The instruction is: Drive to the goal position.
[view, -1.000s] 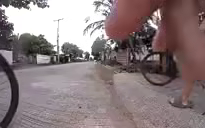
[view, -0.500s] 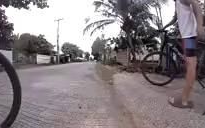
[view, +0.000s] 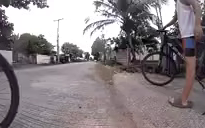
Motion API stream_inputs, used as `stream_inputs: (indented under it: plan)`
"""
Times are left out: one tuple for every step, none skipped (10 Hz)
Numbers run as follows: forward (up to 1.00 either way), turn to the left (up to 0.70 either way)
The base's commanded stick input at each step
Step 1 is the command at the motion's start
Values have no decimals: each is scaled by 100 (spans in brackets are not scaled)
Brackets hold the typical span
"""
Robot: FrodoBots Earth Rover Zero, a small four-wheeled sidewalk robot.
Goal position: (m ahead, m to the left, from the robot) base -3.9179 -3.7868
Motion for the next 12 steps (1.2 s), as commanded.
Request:
stream_inputs:
  plan:
    - [51,0]
    - [12,0]
    - [0,0]
    - [0,0]
    - [0,0]
    - [0,0]
    - [0,0]
    - [0,0]
    - [0,0]
    - [0,0]
    - [0,0]
    - [-15,0]
